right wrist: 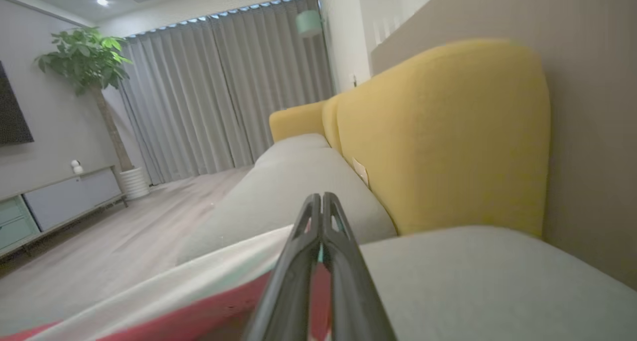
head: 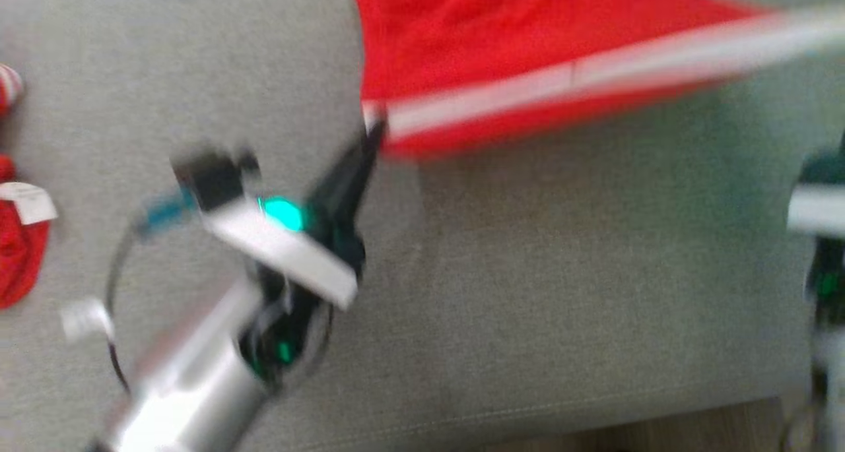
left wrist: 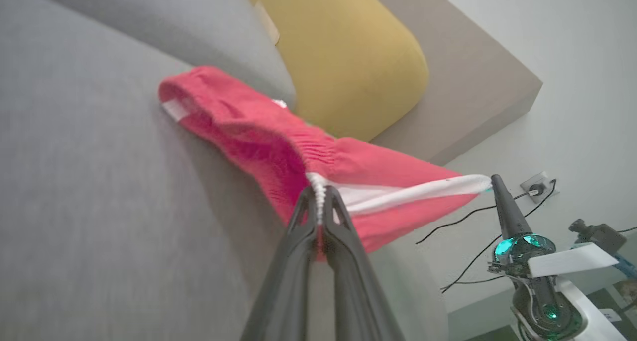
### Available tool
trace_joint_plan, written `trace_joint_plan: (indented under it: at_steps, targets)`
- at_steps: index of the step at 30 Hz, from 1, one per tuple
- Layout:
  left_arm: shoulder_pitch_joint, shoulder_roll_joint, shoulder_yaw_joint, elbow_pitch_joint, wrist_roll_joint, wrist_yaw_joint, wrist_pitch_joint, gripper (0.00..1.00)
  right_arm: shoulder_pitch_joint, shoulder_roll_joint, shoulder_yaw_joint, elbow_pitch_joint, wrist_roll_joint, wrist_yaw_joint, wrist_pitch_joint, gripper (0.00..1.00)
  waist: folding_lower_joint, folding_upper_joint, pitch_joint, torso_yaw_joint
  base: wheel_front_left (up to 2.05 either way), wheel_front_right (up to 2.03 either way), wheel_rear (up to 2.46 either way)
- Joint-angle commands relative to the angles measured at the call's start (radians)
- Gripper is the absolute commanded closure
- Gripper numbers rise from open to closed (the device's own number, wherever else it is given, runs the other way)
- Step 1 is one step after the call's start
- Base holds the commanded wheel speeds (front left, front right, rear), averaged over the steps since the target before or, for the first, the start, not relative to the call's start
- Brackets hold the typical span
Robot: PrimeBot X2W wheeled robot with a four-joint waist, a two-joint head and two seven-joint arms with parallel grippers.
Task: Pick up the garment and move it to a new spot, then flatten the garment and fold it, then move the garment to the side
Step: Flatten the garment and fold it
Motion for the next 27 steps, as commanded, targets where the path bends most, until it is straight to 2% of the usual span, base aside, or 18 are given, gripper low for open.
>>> trace_joint_plan:
  at_steps: [1, 6, 9, 13, 16, 19, 27]
  targets:
    - [0.053, 0.005, 0.057, -0.047, 0.036, -0.007, -0.005, 1.0, 0.096, 0.015, -0.015, -0.081, -0.012, -0.001, 0.019, 1.0, -0.0001, -0.0001, -0.078, 0.033, 0.0, 0.0, 0.0]
    - [0.276, -0.024, 0.105, -0.091, 0.144, -0.007, -0.005, 1.0, 0.363, 0.079, -0.074, -0.248, -0.017, -0.001, 0.096, 1.0, -0.0001, -0.0001, -0.163, 0.045, 0.0, 0.0, 0.0]
    - [0.385, -0.045, 0.152, -0.131, 0.19, -0.007, -0.005, 1.0, 0.481, 0.096, -0.084, -0.345, -0.027, -0.001, 0.14, 1.0, -0.0001, -0.0001, -0.205, 0.049, 0.0, 0.0, 0.0]
    - [0.508, -0.062, 0.209, -0.171, 0.227, -0.007, -0.005, 1.0, 0.595, 0.111, -0.107, -0.453, -0.05, -0.001, 0.19, 1.0, -0.0001, -0.0001, -0.247, 0.056, 0.0, 0.0, 0.0]
    - [0.55, -0.077, 0.216, -0.198, 0.225, -0.007, -0.005, 1.0, 0.629, 0.107, -0.129, -0.501, -0.098, -0.001, 0.23, 1.0, -0.0001, -0.0001, -0.253, 0.068, 0.0, 0.0, 0.0]
    - [0.533, -0.087, 0.192, -0.199, 0.206, -0.007, -0.005, 1.0, 0.605, 0.064, -0.122, -0.496, -0.177, -0.001, 0.245, 1.0, -0.0001, -0.0001, -0.24, 0.083, 0.0, 0.0, 0.0]
    - [0.335, -0.139, 0.129, -0.125, 0.129, -0.007, -0.005, 1.0, 0.389, -0.037, -0.089, -0.279, -0.259, -0.001, 0.252, 1.0, -0.0001, -0.0001, -0.166, 0.145, 0.0, 0.0, 0.0]
